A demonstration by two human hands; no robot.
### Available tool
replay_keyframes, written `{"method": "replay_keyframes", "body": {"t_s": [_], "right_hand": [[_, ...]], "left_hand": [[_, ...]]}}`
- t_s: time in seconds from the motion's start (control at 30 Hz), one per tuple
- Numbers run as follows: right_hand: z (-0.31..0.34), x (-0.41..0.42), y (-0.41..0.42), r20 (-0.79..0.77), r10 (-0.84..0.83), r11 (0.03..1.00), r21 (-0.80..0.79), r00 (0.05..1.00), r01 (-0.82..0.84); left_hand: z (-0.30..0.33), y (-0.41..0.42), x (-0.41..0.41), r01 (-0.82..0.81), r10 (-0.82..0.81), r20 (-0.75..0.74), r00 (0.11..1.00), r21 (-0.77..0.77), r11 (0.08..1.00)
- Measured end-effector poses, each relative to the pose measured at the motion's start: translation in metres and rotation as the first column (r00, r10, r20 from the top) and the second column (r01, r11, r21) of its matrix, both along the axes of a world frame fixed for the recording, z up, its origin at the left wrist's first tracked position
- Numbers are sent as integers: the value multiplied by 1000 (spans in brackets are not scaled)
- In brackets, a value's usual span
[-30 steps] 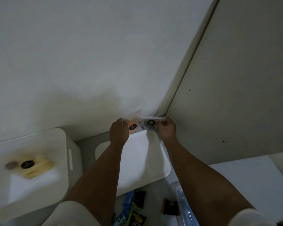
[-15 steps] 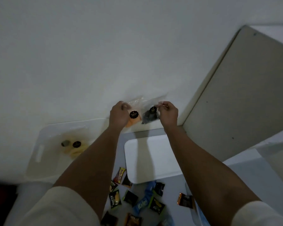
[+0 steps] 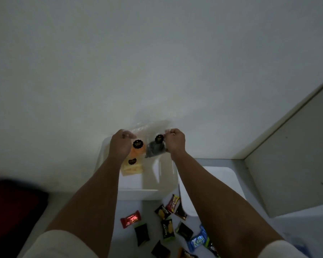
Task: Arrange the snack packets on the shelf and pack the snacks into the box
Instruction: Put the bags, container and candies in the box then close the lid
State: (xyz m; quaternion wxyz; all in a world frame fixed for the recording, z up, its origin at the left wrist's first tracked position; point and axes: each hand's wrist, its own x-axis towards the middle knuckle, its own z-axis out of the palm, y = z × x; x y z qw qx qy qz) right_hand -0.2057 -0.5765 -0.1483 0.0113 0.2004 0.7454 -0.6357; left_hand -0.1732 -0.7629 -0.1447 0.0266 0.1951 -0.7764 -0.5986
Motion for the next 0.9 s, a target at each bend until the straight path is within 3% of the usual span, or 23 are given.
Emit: {"method": "replay_keyframes", "body": {"t_s": [0.23,0.43,0.6,0.77,0.9], "right_hand": [[-69,6,-31,192,-30,975,222,981,-14],[-115,-5,-36,393,-79,996,68,916,57],[-150,-27,-28,466,-55,995,-47,883,87],[-124,-22,-32,518,12,993,-105,855,50],[-86,-2,-31,494,78,995,22,866,-102]], "left_hand": [[-73,-7,-6,-29,21,183,983,40,999],[-119,-1,-15,-167,97,339,936,185,968],[-134,1,-21,-198,141,367,919,121,973],[-124,6,-18,-206,192,369,909,-1,978],[-110,1,-11,-125,151,390,908,-93,988]]}}
